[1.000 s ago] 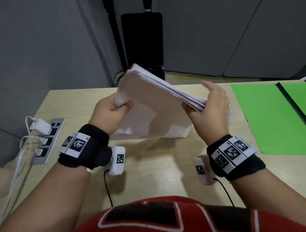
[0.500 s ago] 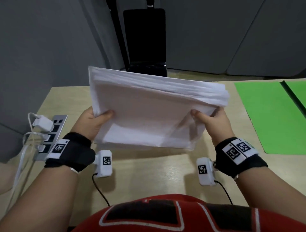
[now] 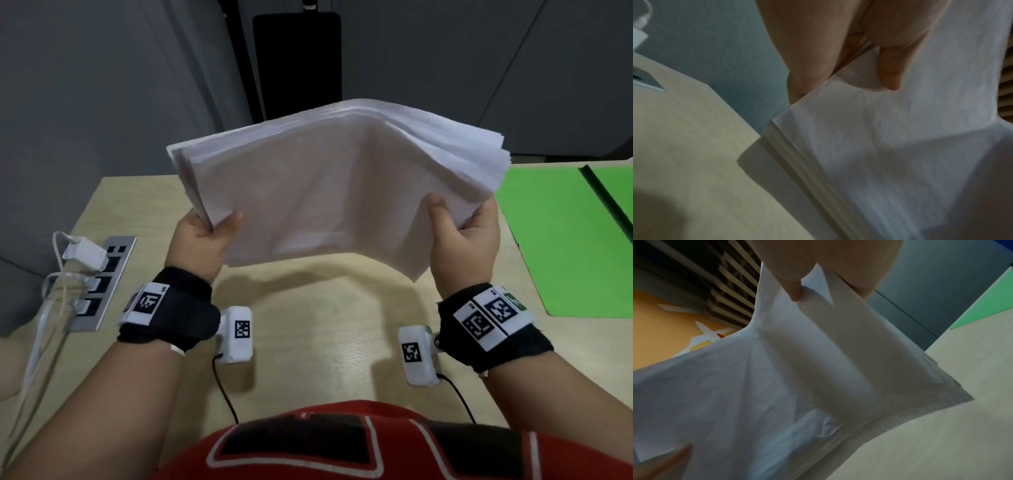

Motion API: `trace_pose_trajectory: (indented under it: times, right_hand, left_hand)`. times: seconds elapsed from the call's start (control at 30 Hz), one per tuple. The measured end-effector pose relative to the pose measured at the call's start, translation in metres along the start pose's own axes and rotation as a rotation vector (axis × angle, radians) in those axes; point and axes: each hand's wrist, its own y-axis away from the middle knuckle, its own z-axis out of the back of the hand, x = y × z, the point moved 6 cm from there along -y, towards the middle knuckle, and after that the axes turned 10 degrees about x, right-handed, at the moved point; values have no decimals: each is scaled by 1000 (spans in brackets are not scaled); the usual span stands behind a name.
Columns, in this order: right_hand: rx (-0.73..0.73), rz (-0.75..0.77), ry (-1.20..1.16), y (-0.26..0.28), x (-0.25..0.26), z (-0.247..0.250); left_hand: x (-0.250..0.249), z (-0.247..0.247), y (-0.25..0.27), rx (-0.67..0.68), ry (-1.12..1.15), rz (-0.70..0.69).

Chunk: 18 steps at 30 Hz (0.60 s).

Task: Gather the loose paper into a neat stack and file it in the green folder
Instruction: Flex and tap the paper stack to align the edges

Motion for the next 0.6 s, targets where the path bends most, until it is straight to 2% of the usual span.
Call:
trace_pose_trajectory:
  times: [0.1,0.2,0.27,0.33,0.47,0.6]
  right_hand:
    - [85,-41,48,1,-13,2]
    - [264,-222,194,9,-43,-1]
    - [374,-304,293,16,-57,-7]
    - [375,-312,338,18,-57,-10]
    - [285,-231,165,12,-35,-11]
    - [262,-110,56,5,-13,-9]
  left_hand:
    - [19,2,-1,6,5,86]
    - [51,-3,7,45,-8,264]
    - [61,-7,12,23,-20,312]
    - [60,-8,13,-39,-58,304]
    - [31,2,11,-119,-104,166]
    - [22,8,8,-92,-130,88]
